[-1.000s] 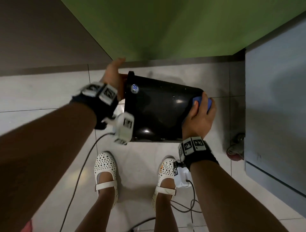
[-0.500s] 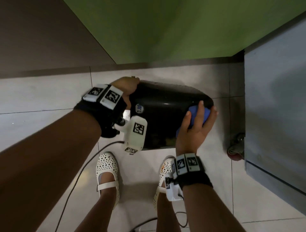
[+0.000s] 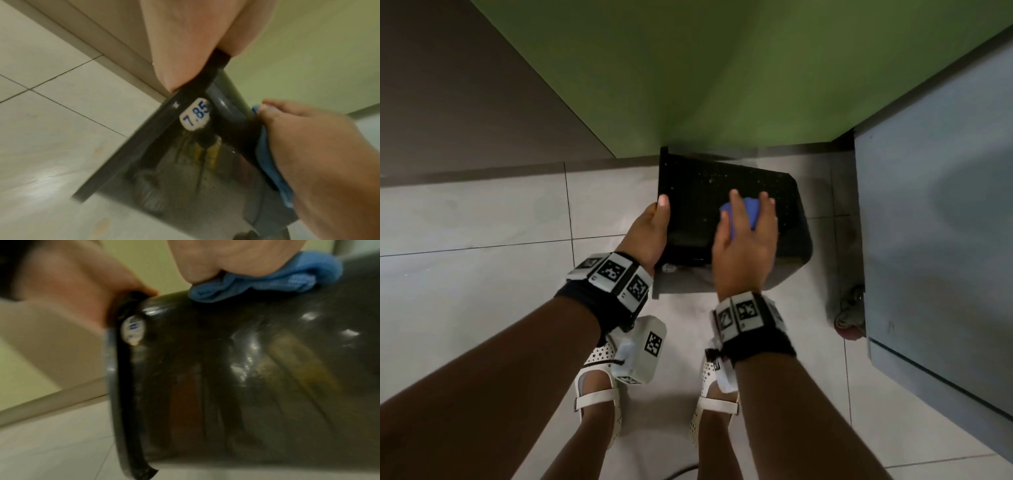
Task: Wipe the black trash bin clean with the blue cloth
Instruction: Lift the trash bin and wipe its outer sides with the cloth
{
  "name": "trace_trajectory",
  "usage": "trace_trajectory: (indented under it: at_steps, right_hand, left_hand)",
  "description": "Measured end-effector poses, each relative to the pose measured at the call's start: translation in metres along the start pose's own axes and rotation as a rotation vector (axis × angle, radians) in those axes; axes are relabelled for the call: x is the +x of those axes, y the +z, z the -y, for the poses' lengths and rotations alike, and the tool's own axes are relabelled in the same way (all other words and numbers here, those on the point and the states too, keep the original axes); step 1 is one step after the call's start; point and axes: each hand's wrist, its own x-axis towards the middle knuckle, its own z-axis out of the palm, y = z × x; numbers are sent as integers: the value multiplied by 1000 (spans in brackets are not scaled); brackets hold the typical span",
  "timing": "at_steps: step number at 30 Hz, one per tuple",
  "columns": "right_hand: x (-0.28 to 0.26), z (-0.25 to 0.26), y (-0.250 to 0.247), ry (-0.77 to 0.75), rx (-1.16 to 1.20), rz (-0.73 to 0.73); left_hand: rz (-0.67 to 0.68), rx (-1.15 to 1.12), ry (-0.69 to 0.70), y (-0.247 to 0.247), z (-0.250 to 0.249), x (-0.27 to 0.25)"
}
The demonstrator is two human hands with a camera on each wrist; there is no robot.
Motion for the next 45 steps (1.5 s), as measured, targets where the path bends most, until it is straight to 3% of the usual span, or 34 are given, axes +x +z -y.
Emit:
trace_trajectory:
  at_steps: [3, 10, 14, 16, 21, 24, 27, 31, 34, 37, 42, 45]
  right_hand:
    - [15, -34, -4, 121, 27, -39]
    - [0, -68, -9, 342, -78, 66]
    - [-18, -66, -8, 472, 218, 95]
    - [-21, -68, -5, 446, 275, 94]
    - [-17, -69, -1, 370, 160, 60]
    - [-22, -64, 4, 301, -18, 25]
    - [-34, -49, 11, 283, -39, -19]
    - [-59, -13, 23, 191, 26, 95]
    - [-71, 17, 41, -53, -45, 190]
    - [-49, 36, 55, -166, -104, 221]
    - [12, 49, 58, -168, -27, 208]
    - [21, 44, 58, -219, -35, 224]
  left_hand:
    - [-24, 55, 49, 3, 13, -2]
    - [-48, 73, -35, 3, 37, -12]
    - [-50, 79, -103, -4, 45, -8]
    - [-78, -6, -128, -8, 41, 0]
    - [-156, 78, 60, 0, 19, 16]
    - [-168, 61, 65, 3, 21, 19]
    - [-185, 10, 76, 2, 25, 21]
    - [-224, 4, 107, 5, 26, 25]
    - [-249, -76, 127, 7, 29, 24]
    - [-225, -101, 154, 7, 31, 27]
    - [-242, -22, 198, 5, 33, 28]
    - [-270, 5, 194, 5, 33, 31]
